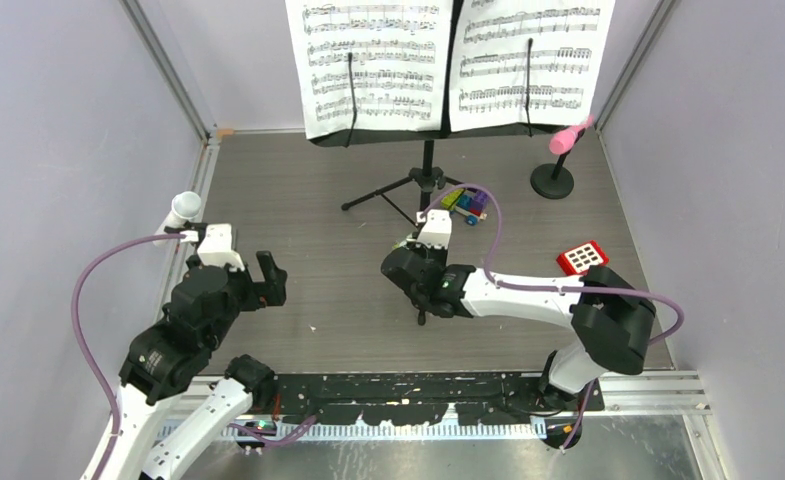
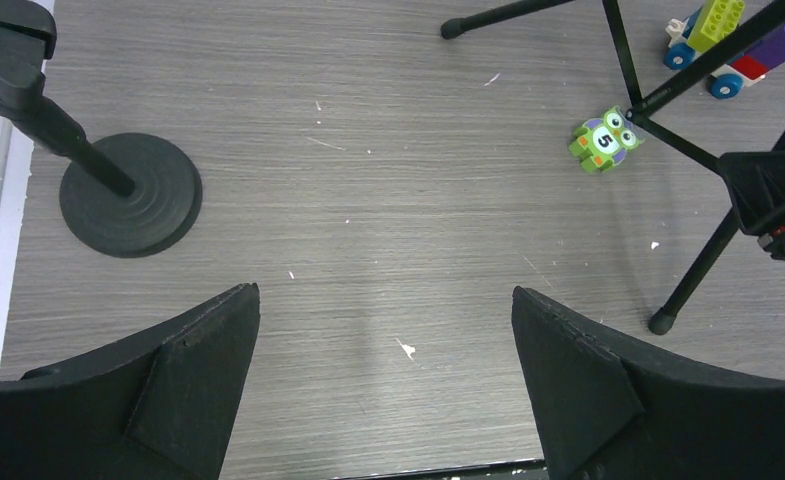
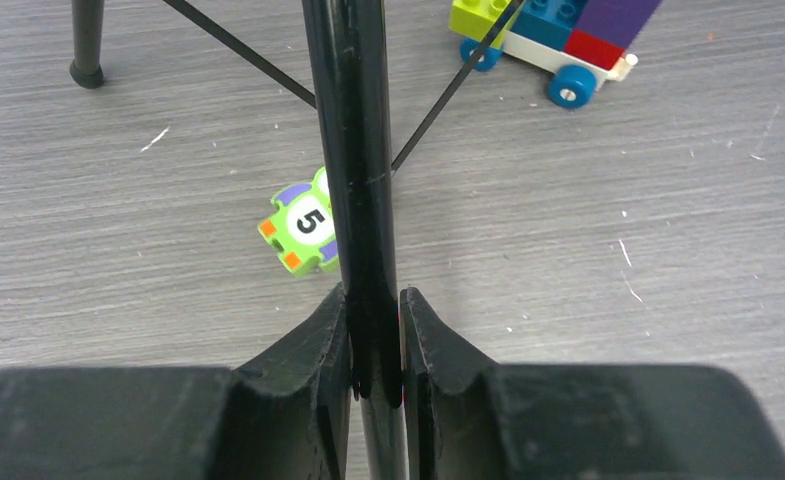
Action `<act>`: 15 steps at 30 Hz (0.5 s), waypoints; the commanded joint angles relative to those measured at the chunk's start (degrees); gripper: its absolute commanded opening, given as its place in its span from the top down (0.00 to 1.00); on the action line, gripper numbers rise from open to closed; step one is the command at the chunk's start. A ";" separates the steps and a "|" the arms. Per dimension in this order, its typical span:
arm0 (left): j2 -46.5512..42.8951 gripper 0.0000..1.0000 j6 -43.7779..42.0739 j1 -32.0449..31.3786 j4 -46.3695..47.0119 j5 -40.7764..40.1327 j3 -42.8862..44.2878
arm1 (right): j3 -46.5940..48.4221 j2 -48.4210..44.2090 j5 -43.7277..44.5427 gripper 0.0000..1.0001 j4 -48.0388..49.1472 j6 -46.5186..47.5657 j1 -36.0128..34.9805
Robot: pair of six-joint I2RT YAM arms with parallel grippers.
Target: Pack up the instrument practice props
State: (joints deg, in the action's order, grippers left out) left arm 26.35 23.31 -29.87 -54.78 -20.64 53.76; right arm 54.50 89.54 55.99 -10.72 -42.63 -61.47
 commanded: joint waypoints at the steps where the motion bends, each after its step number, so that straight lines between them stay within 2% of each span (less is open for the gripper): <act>1: -0.65 0.02 -0.55 0.07 0.82 -0.88 -0.18 | -2.47 -1.99 4.10 0.99 -11.84 -9.03 -2.53; 6: -0.76 0.02 -0.55 0.07 0.82 -0.89 -0.15 | -2.04 -2.19 4.54 0.99 -12.86 -9.94 -3.90; 8: -0.84 0.02 -0.46 0.07 0.81 -0.94 -0.23 | -2.11 -2.32 4.50 0.95 -12.41 -9.41 -4.00; 10: -1.02 0.01 -0.46 0.10 0.81 -1.10 -0.26 | -2.12 -2.66 4.55 0.79 -11.92 -8.51 -4.00; 13: -1.29 0.01 -0.46 0.07 0.78 -1.12 -0.27 | -2.12 -4.17 4.74 0.44 -11.84 -7.13 -3.96; 15: -1.40 0.01 -0.60 0.07 1.04 -0.71 -0.42 | -2.12 -6.11 4.20 0.37 -11.09 -4.65 -4.00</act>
State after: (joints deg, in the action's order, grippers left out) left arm 25.69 23.31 -29.87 -54.78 -20.84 53.56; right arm 52.73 87.64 59.20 -19.90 -48.77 -65.04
